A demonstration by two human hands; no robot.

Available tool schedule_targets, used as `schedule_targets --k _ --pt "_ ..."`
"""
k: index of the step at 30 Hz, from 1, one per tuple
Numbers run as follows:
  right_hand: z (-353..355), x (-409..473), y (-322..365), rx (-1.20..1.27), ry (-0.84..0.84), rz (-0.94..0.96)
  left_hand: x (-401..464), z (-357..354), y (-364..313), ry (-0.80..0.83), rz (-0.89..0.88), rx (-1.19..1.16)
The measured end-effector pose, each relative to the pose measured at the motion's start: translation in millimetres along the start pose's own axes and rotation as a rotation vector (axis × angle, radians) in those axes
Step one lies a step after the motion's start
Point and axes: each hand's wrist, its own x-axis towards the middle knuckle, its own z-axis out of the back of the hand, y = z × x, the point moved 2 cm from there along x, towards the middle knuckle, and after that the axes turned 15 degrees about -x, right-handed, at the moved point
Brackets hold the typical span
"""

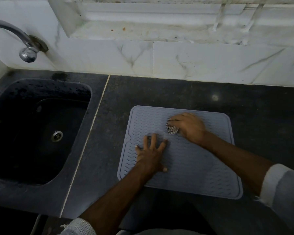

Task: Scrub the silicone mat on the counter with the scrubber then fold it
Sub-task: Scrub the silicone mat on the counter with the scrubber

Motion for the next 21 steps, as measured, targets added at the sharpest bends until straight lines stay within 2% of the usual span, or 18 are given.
schedule_targets --k 3,7,11,16,21 --pt "9 28 27 0.008 -0.056 0.04 2 0 1 0.017 0.002 -0.006" --pt "5 57 65 -0.078 0.025 0.134 4 -1 0 0.031 0.039 0.008" --pt "-3 30 36 -0.026 0.011 0.121 4 -4 3 0.015 0.022 0.011" --pt "1 16 9 -0.157 0.116 0.101 5 -2 1 0.018 0.024 0.022" --pt "13 51 39 -0.114 -0.009 0.087 6 -2 2 0.03 0.016 0.028"
